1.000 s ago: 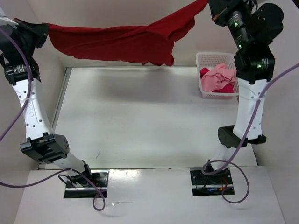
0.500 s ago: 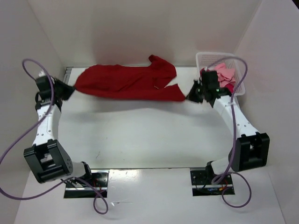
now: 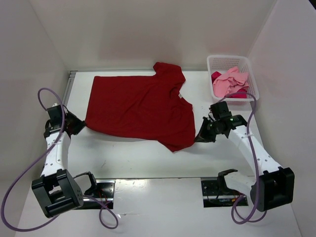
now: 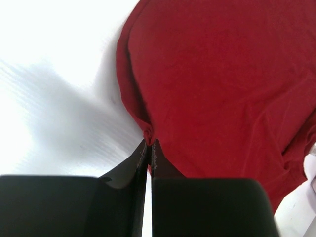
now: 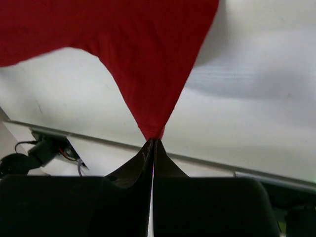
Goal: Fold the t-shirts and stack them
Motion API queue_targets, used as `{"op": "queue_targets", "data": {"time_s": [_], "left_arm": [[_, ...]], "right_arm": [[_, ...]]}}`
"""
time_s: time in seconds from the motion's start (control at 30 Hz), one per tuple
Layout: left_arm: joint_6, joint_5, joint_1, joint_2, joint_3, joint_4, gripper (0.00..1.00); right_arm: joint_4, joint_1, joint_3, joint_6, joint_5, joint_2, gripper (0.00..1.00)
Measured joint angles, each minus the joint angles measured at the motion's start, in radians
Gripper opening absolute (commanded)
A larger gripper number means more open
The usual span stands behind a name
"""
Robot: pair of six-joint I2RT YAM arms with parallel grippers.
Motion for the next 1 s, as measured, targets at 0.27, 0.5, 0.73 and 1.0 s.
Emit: {"op": "queue_targets", "data": {"time_s": [0.27,0.5,0.73,1.0], "left_arm": [[-0.002,-0.011,0.0,0.064,0.003,-0.027,0.05],[-0.028,0.029,0.0,0.143,0.09,-0.009,0.03],[-0.027,0.03,0.0,0.145,0.086,0.006,0.01],[-0.027,-0.016,0.0,0.119,0.019,-0.072,0.0]], "right_arm": [[-0.037,0.013,0.05,0.031,-0.017,0.062,0.0],[0.019,0.013,0.248,0.058,-0.003,0.134,0.0],[0.014,0.013,0.078,0.096,0.004,-0.029,0.0],[-0.097,0.013,-0.027,0.14,0.011,-0.063,0.0]]}}
